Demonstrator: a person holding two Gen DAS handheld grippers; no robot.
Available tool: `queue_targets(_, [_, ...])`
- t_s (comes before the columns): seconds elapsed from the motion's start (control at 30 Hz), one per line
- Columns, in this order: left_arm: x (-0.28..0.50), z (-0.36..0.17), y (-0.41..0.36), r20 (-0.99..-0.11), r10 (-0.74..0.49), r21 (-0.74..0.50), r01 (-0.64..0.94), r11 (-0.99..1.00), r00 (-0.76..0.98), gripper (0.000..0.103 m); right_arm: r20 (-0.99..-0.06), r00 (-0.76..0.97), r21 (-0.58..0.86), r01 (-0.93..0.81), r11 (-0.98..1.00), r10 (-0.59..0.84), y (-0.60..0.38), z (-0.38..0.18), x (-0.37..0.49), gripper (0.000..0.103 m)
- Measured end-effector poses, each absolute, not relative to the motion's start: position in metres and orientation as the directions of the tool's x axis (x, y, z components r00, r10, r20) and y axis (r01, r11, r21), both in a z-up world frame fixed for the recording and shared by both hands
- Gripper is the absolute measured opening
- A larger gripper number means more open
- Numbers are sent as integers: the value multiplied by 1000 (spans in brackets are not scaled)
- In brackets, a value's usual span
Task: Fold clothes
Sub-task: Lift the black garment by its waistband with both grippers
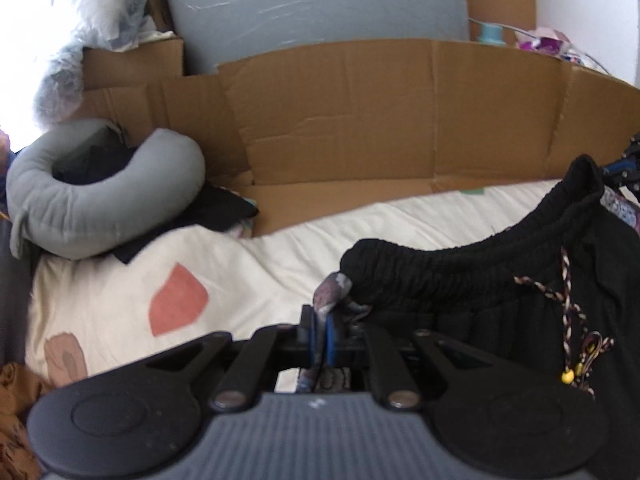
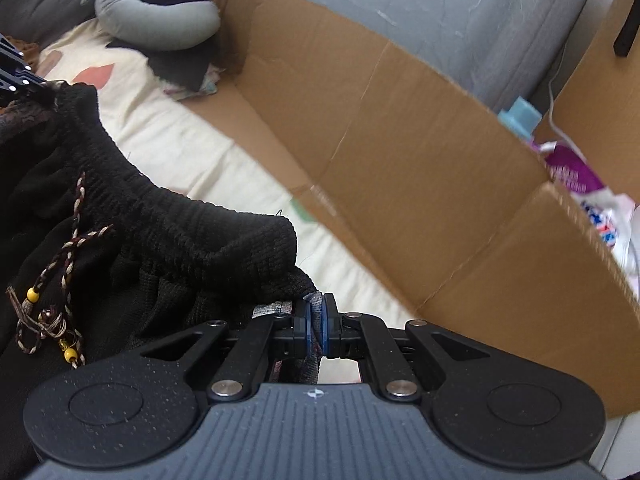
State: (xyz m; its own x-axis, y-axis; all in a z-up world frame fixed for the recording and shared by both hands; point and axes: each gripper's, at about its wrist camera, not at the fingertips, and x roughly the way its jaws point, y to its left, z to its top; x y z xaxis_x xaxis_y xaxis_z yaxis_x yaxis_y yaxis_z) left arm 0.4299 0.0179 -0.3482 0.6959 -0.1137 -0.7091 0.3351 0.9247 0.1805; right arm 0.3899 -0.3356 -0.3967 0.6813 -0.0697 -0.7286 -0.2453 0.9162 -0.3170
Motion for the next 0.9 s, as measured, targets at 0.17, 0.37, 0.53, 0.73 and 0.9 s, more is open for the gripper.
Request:
queue_targets(0.17, [444,-344,20,-707,-86,199,314,928,702,6,-715,691,-351,-230,908,-101,-328,-390,412,2])
queue_targets(0.37, [461,-341,22,-705,-54,222,292,930,707,6,-700,704,-383,-227,895,-121,-321,-379,438,2])
queue_targets(0.53, [481,-346,19,-705,-25,250,282,926,708,6,-706,694,-383,-205,901,-142,-320,-385,459,2])
queue_targets(0.73, [507,-356,17,-726,-14,224,256,940,687,6,-728,666,-364,-173,915,-164,-324,-403,480,2])
queue_targets(0.9, [519,-378,9,-773,46,253,241,937,633,21,-746,641,-349,-145,926,-181,-327,-419,497,12])
